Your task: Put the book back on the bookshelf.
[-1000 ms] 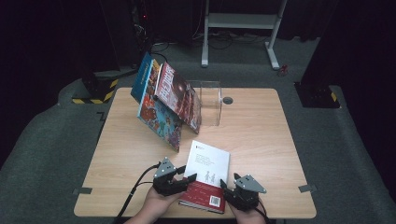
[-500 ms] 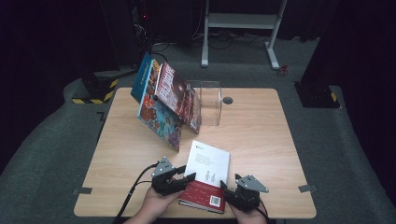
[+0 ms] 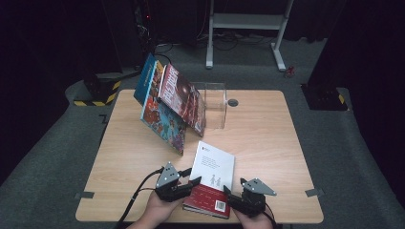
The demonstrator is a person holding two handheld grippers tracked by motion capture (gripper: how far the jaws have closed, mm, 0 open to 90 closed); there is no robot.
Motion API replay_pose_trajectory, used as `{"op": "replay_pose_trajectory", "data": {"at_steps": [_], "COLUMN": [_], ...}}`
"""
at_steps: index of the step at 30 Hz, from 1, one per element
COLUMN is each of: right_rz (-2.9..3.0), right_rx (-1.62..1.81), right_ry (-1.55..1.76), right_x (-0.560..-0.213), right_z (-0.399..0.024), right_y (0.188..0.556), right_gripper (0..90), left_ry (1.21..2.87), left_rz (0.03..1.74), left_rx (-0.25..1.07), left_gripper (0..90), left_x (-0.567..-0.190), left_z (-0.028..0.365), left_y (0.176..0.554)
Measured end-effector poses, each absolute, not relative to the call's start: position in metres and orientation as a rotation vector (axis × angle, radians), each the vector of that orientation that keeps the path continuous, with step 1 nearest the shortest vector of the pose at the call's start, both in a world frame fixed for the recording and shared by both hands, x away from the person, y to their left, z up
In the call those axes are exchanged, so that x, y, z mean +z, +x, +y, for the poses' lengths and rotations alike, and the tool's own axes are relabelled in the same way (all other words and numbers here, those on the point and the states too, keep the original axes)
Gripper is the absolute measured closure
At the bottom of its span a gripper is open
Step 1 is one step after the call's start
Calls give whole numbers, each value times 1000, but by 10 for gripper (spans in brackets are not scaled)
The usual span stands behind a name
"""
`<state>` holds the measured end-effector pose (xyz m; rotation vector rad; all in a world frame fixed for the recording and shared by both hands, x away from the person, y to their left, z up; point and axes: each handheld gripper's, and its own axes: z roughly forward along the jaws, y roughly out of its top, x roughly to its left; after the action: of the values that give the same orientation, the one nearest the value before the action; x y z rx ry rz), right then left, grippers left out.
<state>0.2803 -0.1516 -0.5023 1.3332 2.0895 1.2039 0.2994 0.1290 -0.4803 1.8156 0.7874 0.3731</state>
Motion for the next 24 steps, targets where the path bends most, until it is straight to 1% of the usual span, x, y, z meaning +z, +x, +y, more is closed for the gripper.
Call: {"op": "replay_pose_trajectory", "data": {"at_steps": [9, 18, 20, 24], "right_rz": [2086, 2097, 2099, 2104], "right_rx": [1223, 1249, 1243, 1229], "right_ry": [1335, 1325, 1326, 1325], "right_x": [-501, -501, -501, -502], "right_z": [-152, -150, -150, -149], "right_y": [280, 280, 280, 280], "right_gripper": [287, 249, 249, 249], "left_ry": [1803, 1783, 1777, 1759], "left_rz": [756, 752, 775, 831], "left_rx": [410, 422, 392, 287], "left_gripper": [541, 541, 541, 541], "left_x": [-481, -484, -486, -493], "left_z": [130, 132, 133, 138], "left_y": [294, 290, 293, 302]}}
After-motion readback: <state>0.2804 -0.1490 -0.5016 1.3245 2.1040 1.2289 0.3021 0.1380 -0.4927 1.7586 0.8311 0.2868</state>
